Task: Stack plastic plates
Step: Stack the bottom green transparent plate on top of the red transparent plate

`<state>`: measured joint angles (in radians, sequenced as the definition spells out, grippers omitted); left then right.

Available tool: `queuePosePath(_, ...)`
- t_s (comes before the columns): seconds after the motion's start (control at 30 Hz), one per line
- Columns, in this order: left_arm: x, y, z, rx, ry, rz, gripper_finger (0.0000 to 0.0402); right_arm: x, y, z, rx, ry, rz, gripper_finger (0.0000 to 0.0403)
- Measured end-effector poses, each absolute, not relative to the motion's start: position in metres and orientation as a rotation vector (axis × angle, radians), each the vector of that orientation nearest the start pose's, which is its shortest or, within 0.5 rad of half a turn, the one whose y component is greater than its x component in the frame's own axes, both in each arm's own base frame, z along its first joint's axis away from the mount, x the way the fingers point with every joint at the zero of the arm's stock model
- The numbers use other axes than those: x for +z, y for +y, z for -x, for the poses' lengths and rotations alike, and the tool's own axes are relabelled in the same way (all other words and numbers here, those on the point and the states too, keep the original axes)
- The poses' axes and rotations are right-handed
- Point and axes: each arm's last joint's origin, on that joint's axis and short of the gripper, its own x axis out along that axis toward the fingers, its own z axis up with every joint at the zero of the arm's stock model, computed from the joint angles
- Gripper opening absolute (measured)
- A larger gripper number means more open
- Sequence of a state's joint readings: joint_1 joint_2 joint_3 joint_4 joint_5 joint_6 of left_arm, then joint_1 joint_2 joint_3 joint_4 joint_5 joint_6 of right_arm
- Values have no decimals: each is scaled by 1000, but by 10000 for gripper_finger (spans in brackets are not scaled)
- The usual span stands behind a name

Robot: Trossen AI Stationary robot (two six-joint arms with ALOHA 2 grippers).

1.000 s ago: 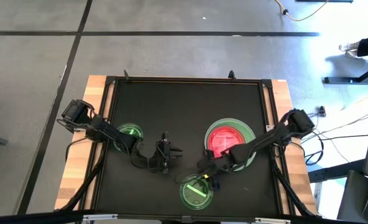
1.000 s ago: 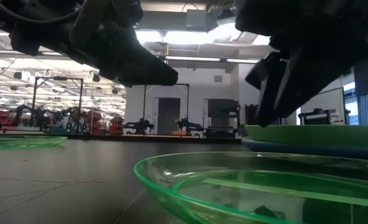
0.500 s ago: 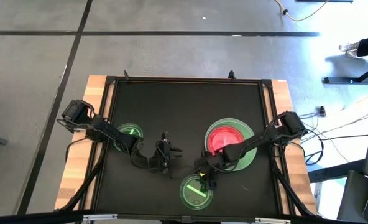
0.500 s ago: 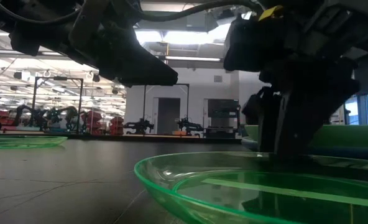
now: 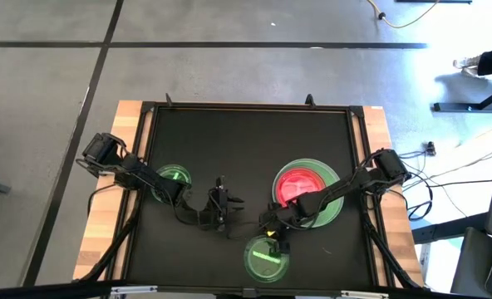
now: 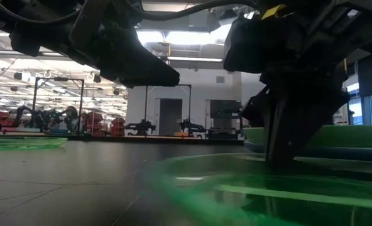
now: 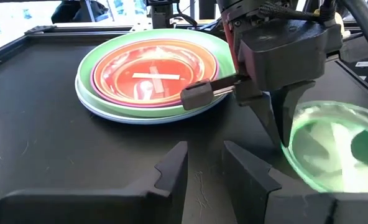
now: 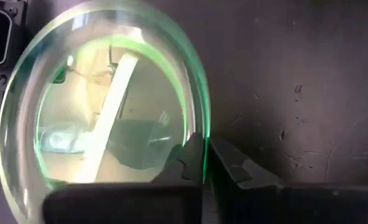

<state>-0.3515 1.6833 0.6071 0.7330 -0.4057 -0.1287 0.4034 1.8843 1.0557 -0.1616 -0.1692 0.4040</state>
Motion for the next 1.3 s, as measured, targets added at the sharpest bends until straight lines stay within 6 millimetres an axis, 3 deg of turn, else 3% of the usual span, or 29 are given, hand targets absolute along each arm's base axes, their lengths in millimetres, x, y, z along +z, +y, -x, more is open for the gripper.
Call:
queuePosePath(0.3,147,-95,-293,74,315,1,95,146,149,-338,302,1076,-159,4)
queuePosePath(0.63,146,-95,-293,74,321,-2,95,202,142,-327,272,1003,-110,2)
queuePosePath(1.07,146,-95,-293,75,321,-2,95,290,108,-265,101,889,-45,2)
queuePosePath(1.3,146,-95,-293,75,321,-2,95,312,78,-227,-112,895,-34,2)
